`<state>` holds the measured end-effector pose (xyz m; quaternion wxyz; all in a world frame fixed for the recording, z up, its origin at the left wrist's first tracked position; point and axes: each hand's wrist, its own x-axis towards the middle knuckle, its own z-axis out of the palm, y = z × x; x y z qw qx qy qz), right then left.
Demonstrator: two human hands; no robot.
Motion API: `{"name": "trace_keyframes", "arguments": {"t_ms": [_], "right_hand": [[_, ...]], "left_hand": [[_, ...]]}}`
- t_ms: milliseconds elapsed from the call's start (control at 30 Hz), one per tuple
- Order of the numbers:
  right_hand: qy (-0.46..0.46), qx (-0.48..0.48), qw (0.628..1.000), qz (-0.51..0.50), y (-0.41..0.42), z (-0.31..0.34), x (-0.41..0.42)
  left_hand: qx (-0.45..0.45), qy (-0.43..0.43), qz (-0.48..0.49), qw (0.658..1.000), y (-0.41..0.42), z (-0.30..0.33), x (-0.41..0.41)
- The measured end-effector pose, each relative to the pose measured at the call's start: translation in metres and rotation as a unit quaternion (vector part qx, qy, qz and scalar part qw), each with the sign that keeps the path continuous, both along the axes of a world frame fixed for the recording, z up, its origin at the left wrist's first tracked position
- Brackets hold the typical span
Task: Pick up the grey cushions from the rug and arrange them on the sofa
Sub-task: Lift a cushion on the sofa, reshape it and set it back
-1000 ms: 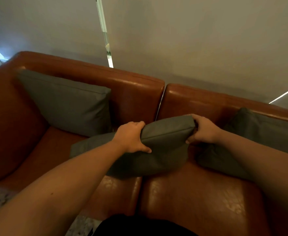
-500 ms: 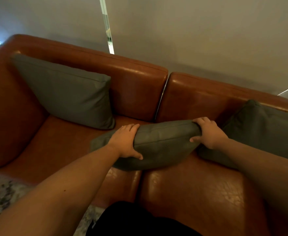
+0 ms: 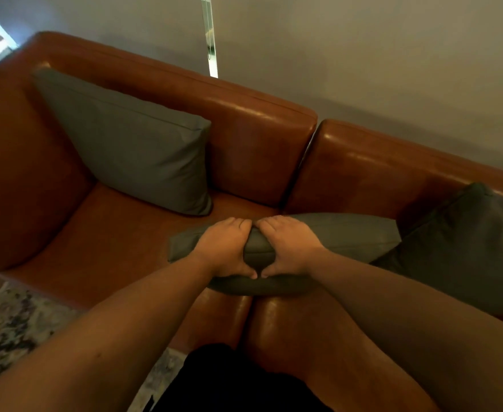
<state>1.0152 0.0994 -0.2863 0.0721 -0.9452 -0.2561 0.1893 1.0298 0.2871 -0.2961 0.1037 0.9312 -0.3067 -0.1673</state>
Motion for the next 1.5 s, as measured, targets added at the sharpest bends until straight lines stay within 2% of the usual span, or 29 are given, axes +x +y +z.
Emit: {"name": "trace_keyframes", "arguments": {"t_ms": [100, 267, 433, 633, 867, 967, 1133, 1267, 1367, 1500], "right_hand": [[-0.003, -0.014, 1.000, 0.021, -0.016, -0.001, 0.009], [-0.008, -0.034, 0.999, -0.031, -0.072, 0.004, 0.020], [-0.040, -0.091, 0.995, 0.015, -0.079, 0.003, 0.027], [-0.087, -0.063, 0.993, 0.050, -0.068, 0.006, 0.029], [0.000, -0.071, 0.997, -0.009, -0.103, 0.001, 0.007], [0.036, -0.077, 0.995, -0.050, -0.128, 0.006, 0.004], [0.037, -0.076, 0.988, -0.127, -0.152, 0.001, 0.000], [0.004, -0.075, 0.991, -0.111, -0.144, -0.004, 0.007], [0.005, -0.072, 0.991, -0.110, -0.137, -0.005, 0.013], [-0.009, -0.077, 0.989, -0.127, -0.136, 0.004, 0.025]], "left_hand": [[0.011, -0.010, -0.023, 1.000, 0.011, 0.000, 0.006], [0.104, 0.004, -0.021, 0.994, 0.049, 0.007, 0.022], [0.094, 0.008, -0.028, 0.995, 0.060, 0.007, 0.028], [0.114, -0.031, -0.057, 0.991, 0.075, 0.014, 0.049], [0.134, 0.027, -0.061, 0.989, 0.062, 0.009, 0.047], [0.117, 0.010, -0.075, 0.990, 0.046, 0.016, 0.053], [0.119, -0.013, -0.123, 0.985, -0.007, 0.033, 0.058], [0.143, -0.003, -0.107, 0.984, -0.047, 0.028, 0.049], [0.144, 0.003, -0.066, 0.987, -0.044, 0.021, 0.058], [0.136, 0.002, -0.110, 0.985, -0.037, 0.021, 0.086]]}}
